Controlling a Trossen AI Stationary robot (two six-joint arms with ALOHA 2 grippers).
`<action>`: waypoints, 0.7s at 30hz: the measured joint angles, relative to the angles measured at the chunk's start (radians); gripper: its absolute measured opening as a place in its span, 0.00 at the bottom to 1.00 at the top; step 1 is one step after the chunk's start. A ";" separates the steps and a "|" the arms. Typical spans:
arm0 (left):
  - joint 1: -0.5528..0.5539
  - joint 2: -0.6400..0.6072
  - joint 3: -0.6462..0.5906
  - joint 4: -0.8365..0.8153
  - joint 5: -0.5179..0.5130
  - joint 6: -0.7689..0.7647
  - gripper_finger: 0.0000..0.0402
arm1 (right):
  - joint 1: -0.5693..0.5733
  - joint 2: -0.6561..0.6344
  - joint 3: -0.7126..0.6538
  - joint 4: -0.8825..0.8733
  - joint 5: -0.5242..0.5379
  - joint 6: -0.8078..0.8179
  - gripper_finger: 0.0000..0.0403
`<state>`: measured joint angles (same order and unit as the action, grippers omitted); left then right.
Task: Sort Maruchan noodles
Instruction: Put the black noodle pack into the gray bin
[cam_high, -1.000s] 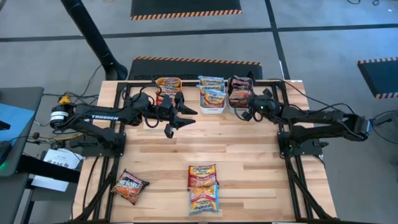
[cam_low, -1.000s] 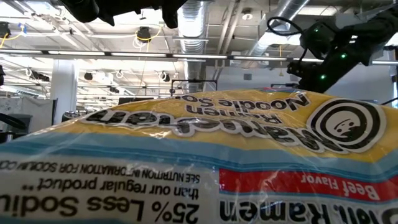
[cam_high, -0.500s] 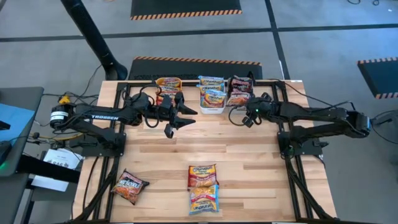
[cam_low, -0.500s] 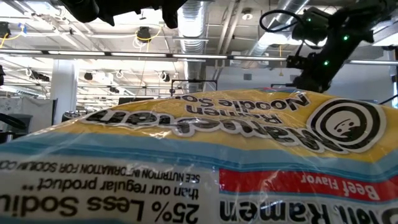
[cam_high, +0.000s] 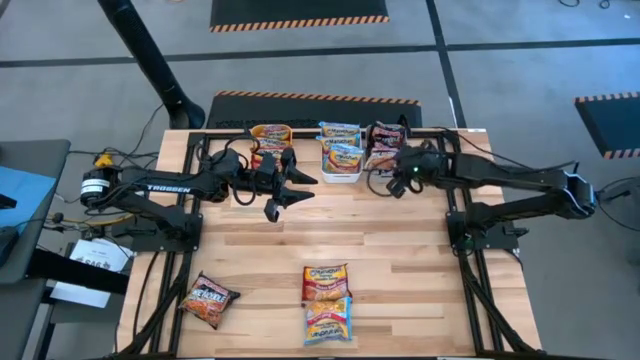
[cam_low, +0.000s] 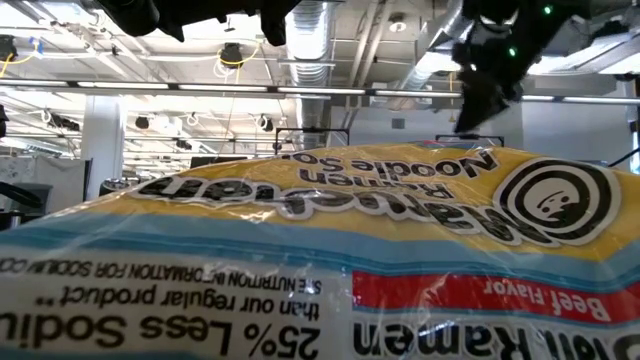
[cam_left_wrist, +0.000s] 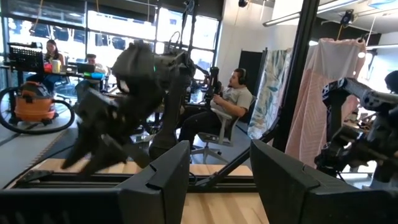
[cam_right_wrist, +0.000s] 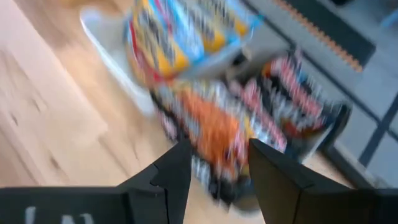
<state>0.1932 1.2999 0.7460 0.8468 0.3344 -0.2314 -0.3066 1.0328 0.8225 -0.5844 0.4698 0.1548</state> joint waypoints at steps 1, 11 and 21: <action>0.000 0.000 0.000 0.000 0.000 0.000 0.39 | -0.006 0.000 0.015 0.016 0.000 -0.023 0.45; 0.000 0.000 0.000 0.000 0.000 0.000 0.39 | -0.236 0.002 0.127 0.179 -0.156 -0.156 0.45; 0.000 0.000 0.000 0.000 0.000 -0.005 0.39 | -0.477 0.080 0.180 0.215 -0.448 -0.057 0.45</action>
<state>0.1936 1.2999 0.7460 0.8467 0.3342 -0.2361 -0.7839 1.1125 1.0029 -0.3692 0.0217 0.0978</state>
